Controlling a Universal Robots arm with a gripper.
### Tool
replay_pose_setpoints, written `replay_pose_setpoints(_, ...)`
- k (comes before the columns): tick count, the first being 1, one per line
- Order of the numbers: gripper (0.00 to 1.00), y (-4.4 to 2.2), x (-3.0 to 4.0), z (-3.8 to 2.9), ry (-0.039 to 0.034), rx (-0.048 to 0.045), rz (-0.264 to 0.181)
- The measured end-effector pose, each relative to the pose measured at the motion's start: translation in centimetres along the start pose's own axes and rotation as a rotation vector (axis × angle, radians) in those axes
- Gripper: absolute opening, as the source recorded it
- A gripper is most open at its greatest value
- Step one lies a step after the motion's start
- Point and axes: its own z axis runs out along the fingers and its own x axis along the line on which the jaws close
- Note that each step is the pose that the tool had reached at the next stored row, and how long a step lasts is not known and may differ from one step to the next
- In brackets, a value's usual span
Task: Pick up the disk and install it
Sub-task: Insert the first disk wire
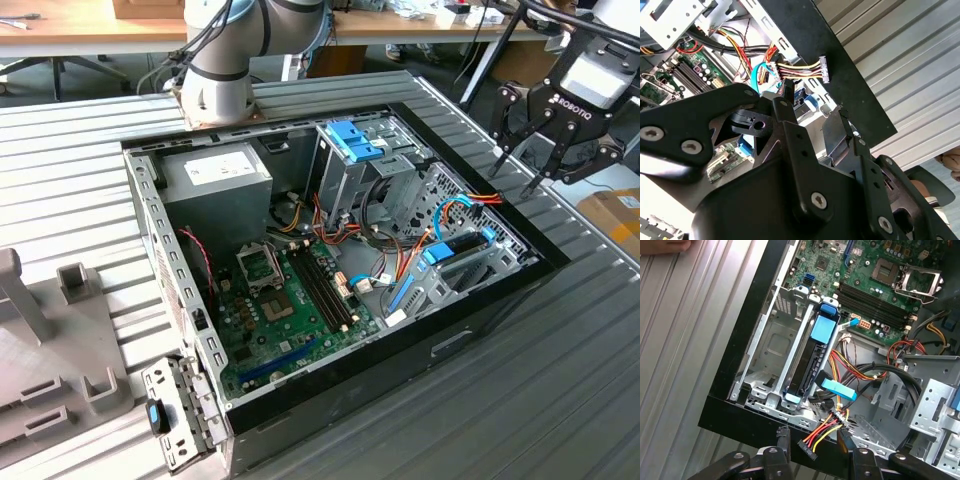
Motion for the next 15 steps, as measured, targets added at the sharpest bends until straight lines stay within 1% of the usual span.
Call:
replay_pose_setpoints(10, 0.50, -0.03, -0.01, 0.00, -0.0001, 0.0000, -0.001)
replay_pose_setpoints(15, 0.50, -0.28, -0.10, 0.01, -0.0003, -0.0005, -0.017)
